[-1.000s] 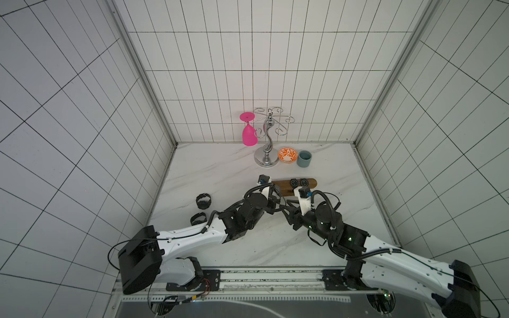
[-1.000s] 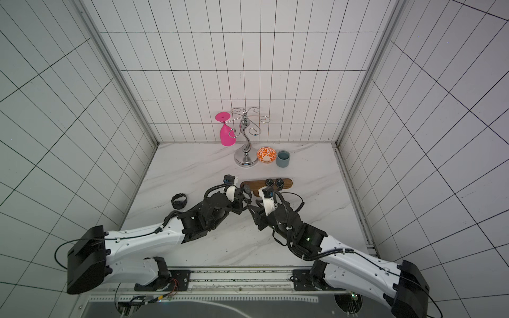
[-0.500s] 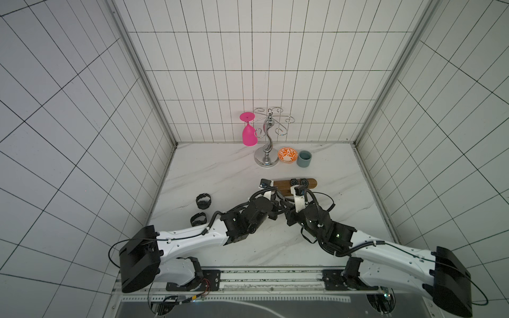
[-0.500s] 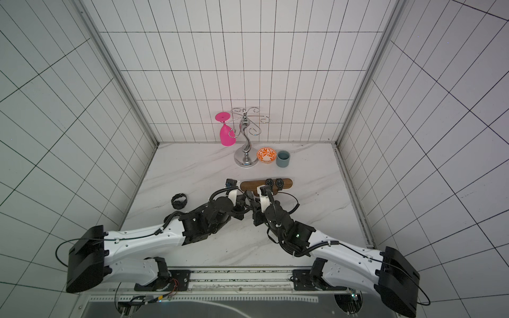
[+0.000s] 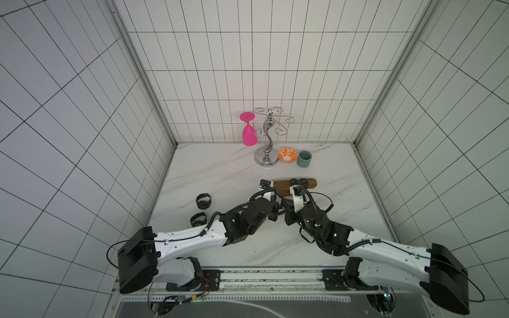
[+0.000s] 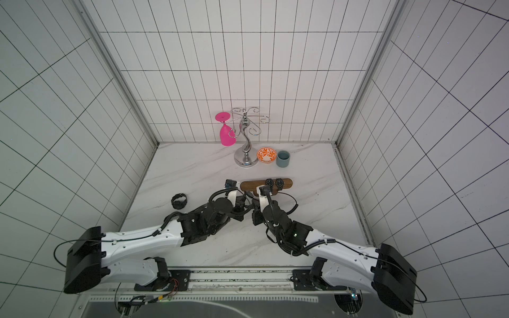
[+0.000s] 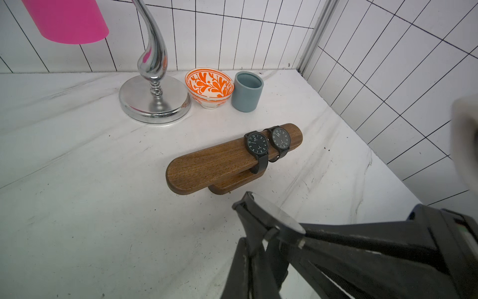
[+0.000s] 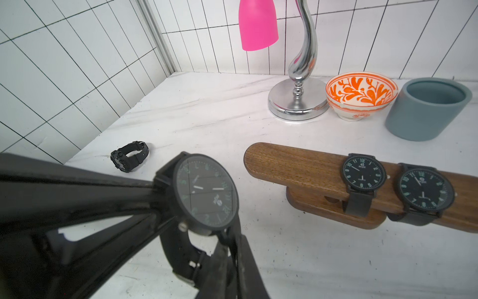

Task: Place watch on stand
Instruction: Pick up the watch at the center of the board.

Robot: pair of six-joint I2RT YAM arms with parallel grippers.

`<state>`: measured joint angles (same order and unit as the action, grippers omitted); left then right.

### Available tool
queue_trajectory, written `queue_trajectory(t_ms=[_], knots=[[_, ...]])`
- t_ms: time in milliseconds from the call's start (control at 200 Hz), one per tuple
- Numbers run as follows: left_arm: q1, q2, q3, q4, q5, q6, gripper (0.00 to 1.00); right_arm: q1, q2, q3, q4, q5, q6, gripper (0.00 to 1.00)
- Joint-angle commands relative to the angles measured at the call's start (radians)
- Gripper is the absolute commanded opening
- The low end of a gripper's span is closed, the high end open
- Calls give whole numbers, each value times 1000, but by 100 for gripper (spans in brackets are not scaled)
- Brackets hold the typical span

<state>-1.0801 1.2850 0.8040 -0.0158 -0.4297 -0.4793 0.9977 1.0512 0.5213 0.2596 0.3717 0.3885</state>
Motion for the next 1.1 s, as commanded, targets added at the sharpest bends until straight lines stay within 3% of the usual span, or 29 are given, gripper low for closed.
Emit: queue_trajectory(t_ms=[0, 225, 510, 585, 889, 974, 1094], knots=[[-6, -40, -3, 29, 15, -10, 0, 10, -15, 7, 16, 53, -8, 3], [-5, -102, -89, 166, 126, 67, 3, 5, -94, -30, 65, 64, -72, 0], [19, -252, -252, 332, 366, 222, 57, -26, -221, -77, 115, -61, -177, 0], [51, -291, -304, 408, 443, 227, 63, -37, -245, -91, 123, -105, -195, 0], [137, -327, -343, 488, 706, 231, 62, -45, -330, -127, 162, -304, -251, 0], [137, -315, -337, 509, 767, 234, 58, -45, -330, -129, 172, -349, -258, 0], [137, -298, -316, 506, 807, 240, 46, -45, -339, -143, 195, -380, -263, 0]])
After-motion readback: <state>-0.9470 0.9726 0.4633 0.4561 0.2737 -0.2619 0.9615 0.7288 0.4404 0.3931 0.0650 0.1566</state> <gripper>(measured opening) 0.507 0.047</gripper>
